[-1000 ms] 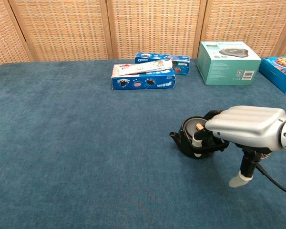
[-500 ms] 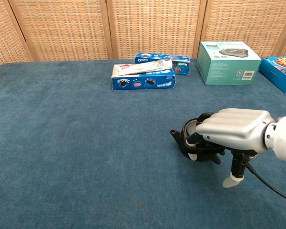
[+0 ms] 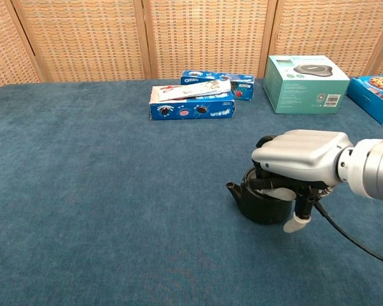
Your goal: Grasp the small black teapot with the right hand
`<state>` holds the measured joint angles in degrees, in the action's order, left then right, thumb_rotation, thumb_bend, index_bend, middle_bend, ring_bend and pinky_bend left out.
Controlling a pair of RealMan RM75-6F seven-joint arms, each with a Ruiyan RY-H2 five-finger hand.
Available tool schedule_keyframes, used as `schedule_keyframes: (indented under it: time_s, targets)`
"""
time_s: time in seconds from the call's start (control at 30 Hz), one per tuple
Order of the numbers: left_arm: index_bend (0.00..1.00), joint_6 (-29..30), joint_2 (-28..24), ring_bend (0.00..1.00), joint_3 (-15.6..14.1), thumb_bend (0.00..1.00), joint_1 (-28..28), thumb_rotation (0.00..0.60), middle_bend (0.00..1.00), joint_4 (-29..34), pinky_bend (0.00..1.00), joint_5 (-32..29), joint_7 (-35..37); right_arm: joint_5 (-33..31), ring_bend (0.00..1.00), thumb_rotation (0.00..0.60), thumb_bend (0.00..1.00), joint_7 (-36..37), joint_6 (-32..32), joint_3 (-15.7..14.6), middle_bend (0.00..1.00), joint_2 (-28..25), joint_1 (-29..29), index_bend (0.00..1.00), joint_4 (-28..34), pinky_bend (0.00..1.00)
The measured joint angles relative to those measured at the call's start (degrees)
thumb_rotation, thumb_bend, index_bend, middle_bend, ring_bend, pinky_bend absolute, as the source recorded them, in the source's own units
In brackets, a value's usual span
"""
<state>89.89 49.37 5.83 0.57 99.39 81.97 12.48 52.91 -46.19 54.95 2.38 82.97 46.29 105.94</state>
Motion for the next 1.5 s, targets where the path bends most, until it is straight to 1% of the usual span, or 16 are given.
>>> schedule_keyframes:
  time_s: [0.07, 0.27, 0.43, 0.6, 0.7, 0.73, 0.8, 0.87, 0.97, 1.03, 1.07, 1.13, 1.43, 1.5]
  targets:
    - [0.0, 0.1, 0.0, 0.0, 0.0, 0.0, 0.0, 0.6, 0.0, -0.1, 0.0, -0.1, 0.2, -0.4, 0.75, 0.6, 0.0, 0.5, 0.0, 0.2, 0.92, 0.0, 0.3, 1.0, -0.1, 0.0]
    - [0.0, 0.0, -0.1, 0.0, 0.1, 0.0, -0.1, 0.6, 0.0, -0.2, 0.0, -0.1, 0.4, -1.5, 0.85, 0.599, 0.0, 2.9, -0.6, 1.1, 0.99, 0.0, 0.8, 1.0, -0.5, 0.0]
    - [0.0, 0.0, -0.1, 0.0, 0.1, 0.0, -0.1, 0.6, 0.0, -0.3, 0.0, -0.2, 0.7, -2.2, 0.92, 0.59, 0.0, 6.2, -1.5, 2.3, 1.0, -0.4, 1.2, 1.0, -0.6, 0.0]
    - [0.0, 0.1, -0.1, 0.0, 0.1, 0.0, -0.1, 0.6, 0.0, -0.4, 0.0, -0.2, 0.9, -3.2, 0.95, 0.576, 0.0, 9.3, -3.6, 3.3, 1.0, -2.2, 2.1, 1.0, 0.0, 0.0]
    - [0.0, 0.1, -0.2, 0.0, 0.2, 0.0, -0.2, 0.6, 0.0, -0.4, 0.0, -0.3, 1.1, -4.6, 0.96, 0.568, 0.0, 9.6, -3.9, 3.4, 1.0, -3.0, 2.6, 1.0, 0.4, 0.0]
    - [0.0, 0.1, -0.2, 0.0, 0.2, 0.0, -0.2, 0.6, 0.0, -0.4, 0.0, -0.3, 1.1, -5.2, 0.96, 0.554, 0.0, 9.4, -3.8, 3.4, 1.0, -3.2, 2.7, 1.0, 0.6, 0.0]
    - [0.0, 0.1, -0.2, 0.0, 0.2, 0.0, -0.2, 0.6, 0.0, -0.5, 0.0, -0.3, 1.2, -7.0, 0.96, 0.479, 0.0, 8.5, -3.2, 3.4, 1.0, -3.6, 3.2, 1.0, 1.2, 0.0]
    - [0.0, 0.1, -0.1, 0.0, 0.2, 0.0, -0.2, 0.6, 0.0, -0.5, 0.0, -0.3, 1.2, -9.0, 0.96, 0.332, 0.0, 7.0, -2.0, 3.4, 1.0, -3.9, 3.8, 1.0, 2.2, 0.0]
    - [0.0, 0.1, -0.1, 0.0, 0.1, 0.0, -0.2, 0.6, 0.0, -0.5, 0.0, -0.2, 1.1, -12.0, 0.96, 0.206, 0.0, 5.3, 0.3, 3.4, 1.0, -4.4, 4.6, 1.0, 4.1, 0.0]
    - [0.0, 0.0, -0.1, 0.0, 0.1, 0.0, -0.2, 0.6, 0.0, -0.5, 0.0, -0.2, 1.0, -13.2, 0.96, 0.169, 0.0, 4.7, 1.9, 3.5, 1.0, -4.5, 4.9, 1.0, 5.2, 0.0]
    - [0.0, 0.0, -0.1, 0.0, 0.1, 0.0, -0.2, 0.6, 0.0, -0.4, 0.0, -0.2, 1.0, -13.8, 0.96, 0.158, 0.0, 4.3, 2.9, 3.6, 1.0, -4.5, 5.1, 1.0, 5.8, 0.0]
    - [0.0, 0.0, -0.1, 0.0, 0.1, 0.0, -0.2, 0.6, 0.0, -0.4, 0.0, -0.2, 0.9, -14.4, 0.96, 0.158, 0.0, 3.6, 4.5, 3.6, 1.0, -4.5, 5.3, 1.0, 6.6, 0.0]
    - [0.0, 0.1, -0.1, 0.0, 0.2, 0.0, -0.2, 0.6, 0.0, -0.4, 0.0, -0.3, 1.1, -18.7, 0.98, 0.177, 0.0, 1.4, 10.8, 4.2, 1.0, -2.7, 6.0, 1.0, 8.9, 0.0]
    - [0.0, 0.1, -0.1, 0.0, 0.2, 0.0, -0.2, 0.6, 0.0, -0.4, 0.0, -0.3, 1.0, -19.7, 0.98, 0.19, 0.01, 1.2, 11.8, 4.5, 1.0, -2.2, 6.1, 1.0, 9.4, 0.0]
